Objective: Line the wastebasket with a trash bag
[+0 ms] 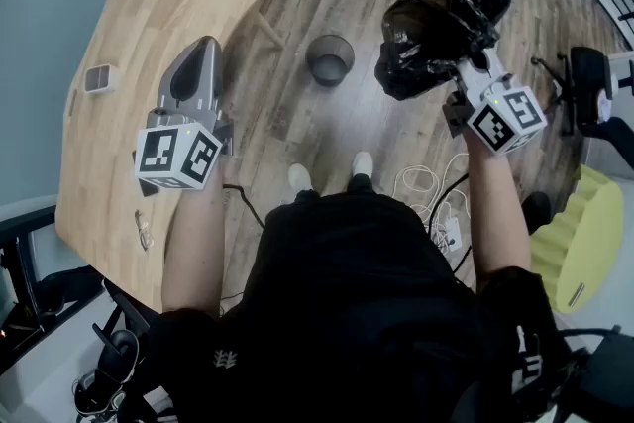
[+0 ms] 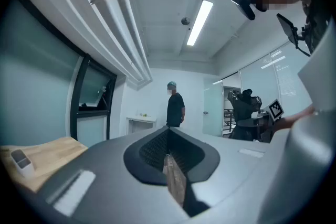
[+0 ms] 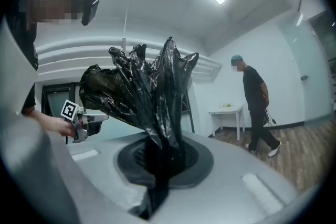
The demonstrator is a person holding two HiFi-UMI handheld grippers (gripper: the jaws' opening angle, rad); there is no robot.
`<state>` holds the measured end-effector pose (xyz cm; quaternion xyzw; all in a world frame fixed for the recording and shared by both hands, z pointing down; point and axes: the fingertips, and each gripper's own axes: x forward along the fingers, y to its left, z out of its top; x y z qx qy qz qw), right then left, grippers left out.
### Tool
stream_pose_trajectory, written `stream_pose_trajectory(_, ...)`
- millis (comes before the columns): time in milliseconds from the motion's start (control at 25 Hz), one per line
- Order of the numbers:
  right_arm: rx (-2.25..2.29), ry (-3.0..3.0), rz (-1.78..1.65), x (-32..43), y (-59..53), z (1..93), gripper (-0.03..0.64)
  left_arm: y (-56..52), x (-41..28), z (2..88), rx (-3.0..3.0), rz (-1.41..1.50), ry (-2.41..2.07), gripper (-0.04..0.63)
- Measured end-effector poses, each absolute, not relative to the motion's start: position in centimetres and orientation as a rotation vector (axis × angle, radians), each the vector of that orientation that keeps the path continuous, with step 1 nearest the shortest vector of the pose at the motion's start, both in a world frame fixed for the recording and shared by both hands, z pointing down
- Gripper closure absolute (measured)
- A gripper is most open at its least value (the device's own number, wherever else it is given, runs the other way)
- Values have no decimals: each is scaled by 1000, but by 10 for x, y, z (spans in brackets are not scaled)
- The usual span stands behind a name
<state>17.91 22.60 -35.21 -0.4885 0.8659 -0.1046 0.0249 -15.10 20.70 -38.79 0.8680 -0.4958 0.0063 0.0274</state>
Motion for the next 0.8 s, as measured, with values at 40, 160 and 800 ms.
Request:
stream_pose_trajectory(40, -1507, 2682, -326, 179, 226, -351, 614, 207, -150, -388, 2681, 22, -1534, 589)
stream_pose_trajectory(160, -1489, 2694, -332, 181, 225, -348, 614, 206, -144, -389, 2670, 15, -1548, 590)
stream_pose_trajectory(800, -1342, 2741, -329, 193, 188, -306, 614, 193, -104, -364, 2640, 100, -1670, 589)
